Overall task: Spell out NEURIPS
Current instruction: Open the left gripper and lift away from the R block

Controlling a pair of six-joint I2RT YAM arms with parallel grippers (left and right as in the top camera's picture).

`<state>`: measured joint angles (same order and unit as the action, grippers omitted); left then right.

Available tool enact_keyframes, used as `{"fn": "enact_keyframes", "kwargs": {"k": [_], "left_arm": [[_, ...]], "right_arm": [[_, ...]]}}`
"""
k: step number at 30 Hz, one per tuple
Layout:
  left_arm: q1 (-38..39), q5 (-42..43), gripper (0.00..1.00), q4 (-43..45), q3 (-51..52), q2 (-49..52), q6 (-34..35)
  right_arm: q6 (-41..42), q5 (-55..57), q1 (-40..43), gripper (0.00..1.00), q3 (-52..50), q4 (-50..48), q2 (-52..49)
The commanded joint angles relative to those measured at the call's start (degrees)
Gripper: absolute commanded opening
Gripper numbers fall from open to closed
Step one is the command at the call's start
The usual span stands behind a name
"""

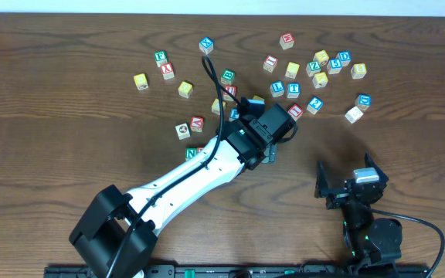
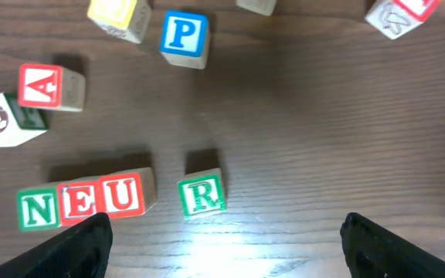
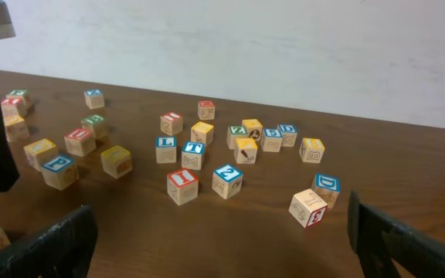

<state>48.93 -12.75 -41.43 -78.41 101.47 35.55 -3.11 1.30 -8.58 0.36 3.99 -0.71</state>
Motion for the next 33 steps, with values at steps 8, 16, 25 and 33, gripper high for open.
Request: {"fn": "enact_keyframes", "kwargs": {"k": [8,16,25,33], "left_arm": [[-1.1,5.8,0.94,1.9,-2.4,-1.2,-5.2],[-5.2,11.4,0.94,1.9,-2.6,-1.2,-8.2],[-10.1,13.9,0.94,1.6,-4.0,-1.2,-12.5],[-10.8,13.9,0.94,1.5,-4.9,-1.2,-13.3]], "right_arm": [[0.7,0.5,0.4,0.99,0.0,0.2,0.2],[0.7,0.5,0.4,0.99,0.0,0.2,0.2],[0.7,0.5,0.4,0.99,0.0,0.2,0.2],[0.7,0.5,0.4,0.99,0.0,0.2,0.2]]}}
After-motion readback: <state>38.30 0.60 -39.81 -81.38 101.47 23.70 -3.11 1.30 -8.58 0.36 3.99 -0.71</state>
